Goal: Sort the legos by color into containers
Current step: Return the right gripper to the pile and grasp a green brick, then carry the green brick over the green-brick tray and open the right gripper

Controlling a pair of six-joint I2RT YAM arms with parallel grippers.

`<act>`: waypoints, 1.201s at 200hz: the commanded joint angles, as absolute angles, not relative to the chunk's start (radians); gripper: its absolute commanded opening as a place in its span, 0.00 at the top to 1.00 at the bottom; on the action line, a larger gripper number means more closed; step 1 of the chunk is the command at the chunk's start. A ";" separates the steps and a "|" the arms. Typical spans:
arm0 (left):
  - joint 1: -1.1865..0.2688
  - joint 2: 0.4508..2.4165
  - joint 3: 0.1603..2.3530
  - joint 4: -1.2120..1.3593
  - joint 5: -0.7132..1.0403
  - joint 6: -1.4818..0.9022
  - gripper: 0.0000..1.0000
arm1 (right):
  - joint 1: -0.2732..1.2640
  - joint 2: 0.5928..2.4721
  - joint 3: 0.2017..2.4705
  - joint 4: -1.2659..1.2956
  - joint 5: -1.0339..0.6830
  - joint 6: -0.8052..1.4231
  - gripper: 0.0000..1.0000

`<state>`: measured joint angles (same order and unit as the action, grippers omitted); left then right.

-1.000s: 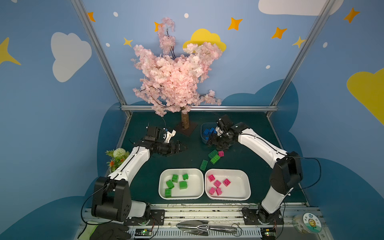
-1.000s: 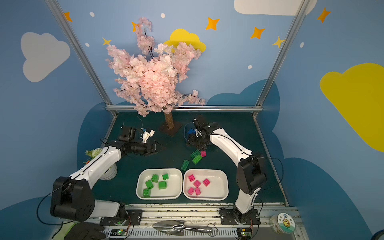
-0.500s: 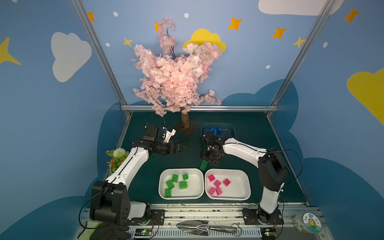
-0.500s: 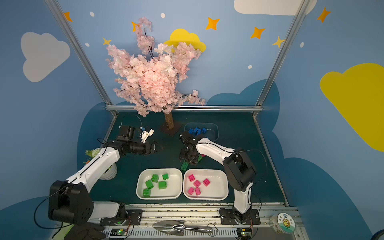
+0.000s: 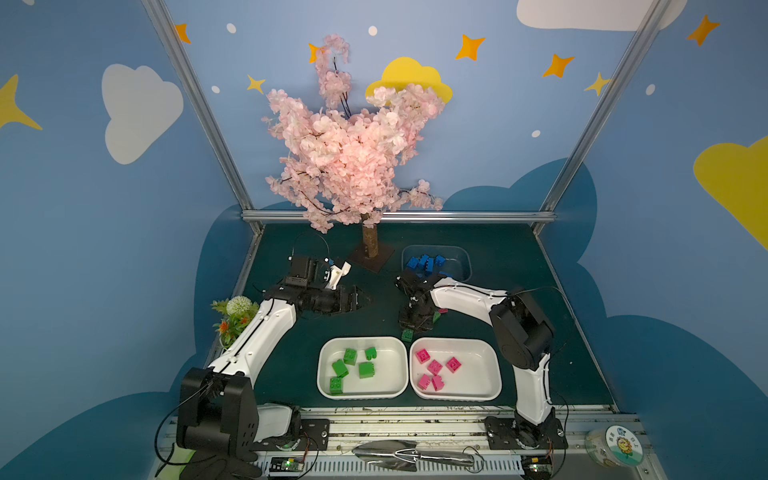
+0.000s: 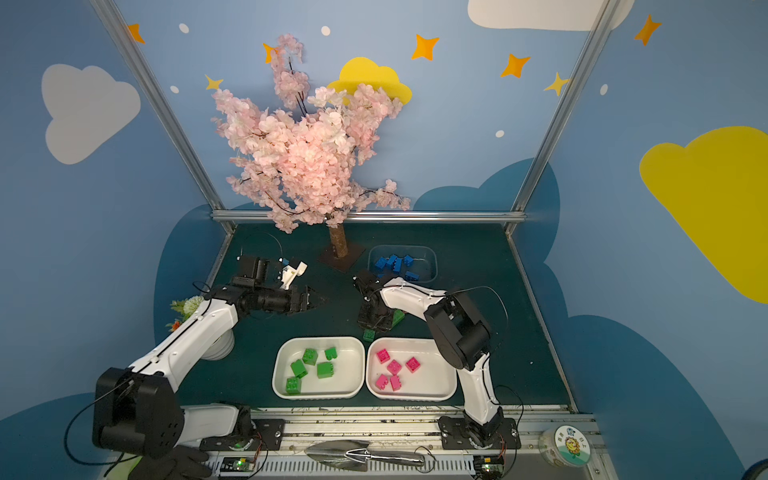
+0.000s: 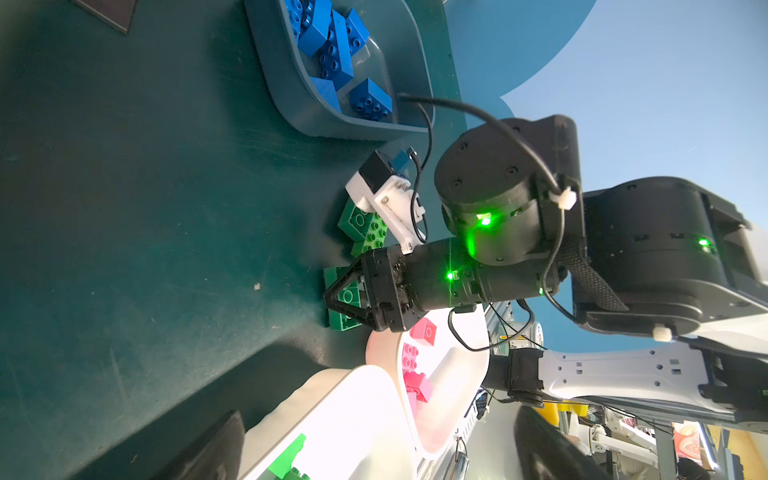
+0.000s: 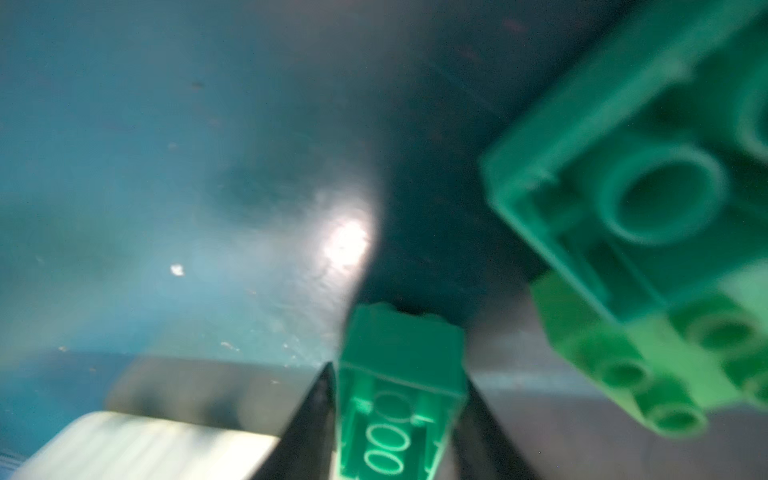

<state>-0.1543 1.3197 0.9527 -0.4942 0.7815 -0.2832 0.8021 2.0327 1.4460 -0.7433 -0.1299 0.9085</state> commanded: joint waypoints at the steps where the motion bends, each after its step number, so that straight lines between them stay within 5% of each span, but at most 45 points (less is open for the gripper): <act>1: -0.149 1.298 0.945 -0.500 0.785 -0.263 0.01 | 0.810 2.050 1.471 -0.768 -0.088 0.881 0.70; 69: -0.127 1.305 0.958 -0.504 0.790 -0.277 0.01 | 0.835 1.831 1.502 -0.808 0.010 0.616 0.74; 113: -0.112 1.304 0.979 -0.524 0.796 -0.273 0.01 | 0.916 1.677 1.420 -0.772 -0.096 0.404 0.73; 187: -0.103 1.240 0.944 -0.539 0.767 -0.296 0.01 | 1.087 1.727 1.347 -0.689 -0.240 0.322 0.68; 240: -0.103 1.194 0.895 -0.533 0.768 -0.319 0.01 | 1.081 1.748 1.341 -0.676 -0.283 0.310 0.40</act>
<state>-0.1089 1.2194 0.9154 -0.5240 0.7677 -0.3077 1.0908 1.7752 1.3437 -0.6857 -0.2462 0.3222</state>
